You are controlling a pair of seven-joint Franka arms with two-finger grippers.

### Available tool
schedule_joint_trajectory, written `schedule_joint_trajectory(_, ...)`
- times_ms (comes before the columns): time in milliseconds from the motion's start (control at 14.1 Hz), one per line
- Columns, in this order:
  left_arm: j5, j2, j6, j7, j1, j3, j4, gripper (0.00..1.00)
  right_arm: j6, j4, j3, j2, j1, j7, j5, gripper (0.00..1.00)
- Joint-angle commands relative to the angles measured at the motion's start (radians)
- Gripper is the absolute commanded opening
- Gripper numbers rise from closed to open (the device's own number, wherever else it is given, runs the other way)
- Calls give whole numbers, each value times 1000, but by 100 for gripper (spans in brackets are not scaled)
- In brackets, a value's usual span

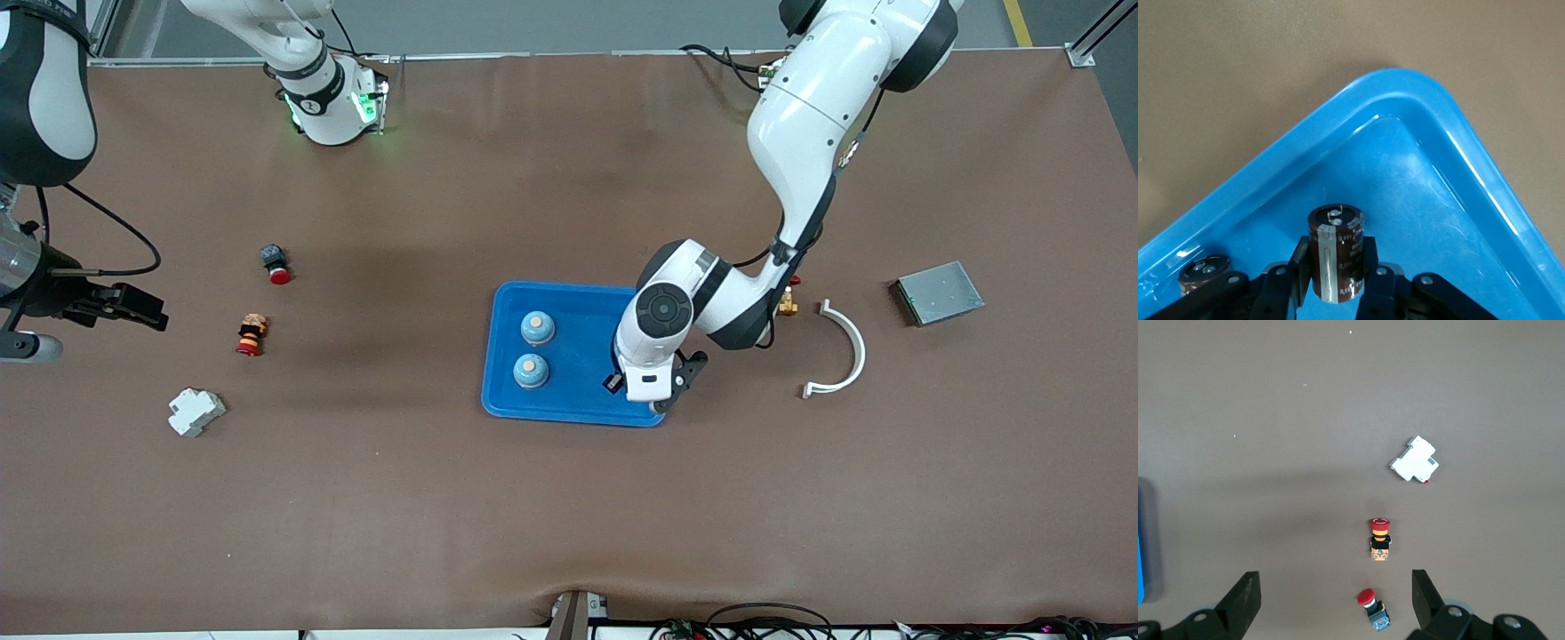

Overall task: Place electrolytic capacitor and blue bell in tray
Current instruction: 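Lower the capacitor into the tray and open the left gripper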

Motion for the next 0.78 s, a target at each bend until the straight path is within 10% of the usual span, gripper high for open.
schedule_joint_trajectory(0,-1,20,6,-8,-14,19,22,4,-6,-31,16,-43,-23,-19,14,100)
schedule_joint_trajectory(212,-1,20,11,-7,-14,21,23,19,-12,-31,16,-51,-23,-38,14,100)
schedule_joint_trajectory(354,0,20,11,1,-14,23,23,100,-15,-31,16,-61,-23,-38,14,100)
schedule_joint_trajectory(708,28,-6,-9,-4,-34,26,23,100,-39,-30,16,-84,-21,-36,14,100)
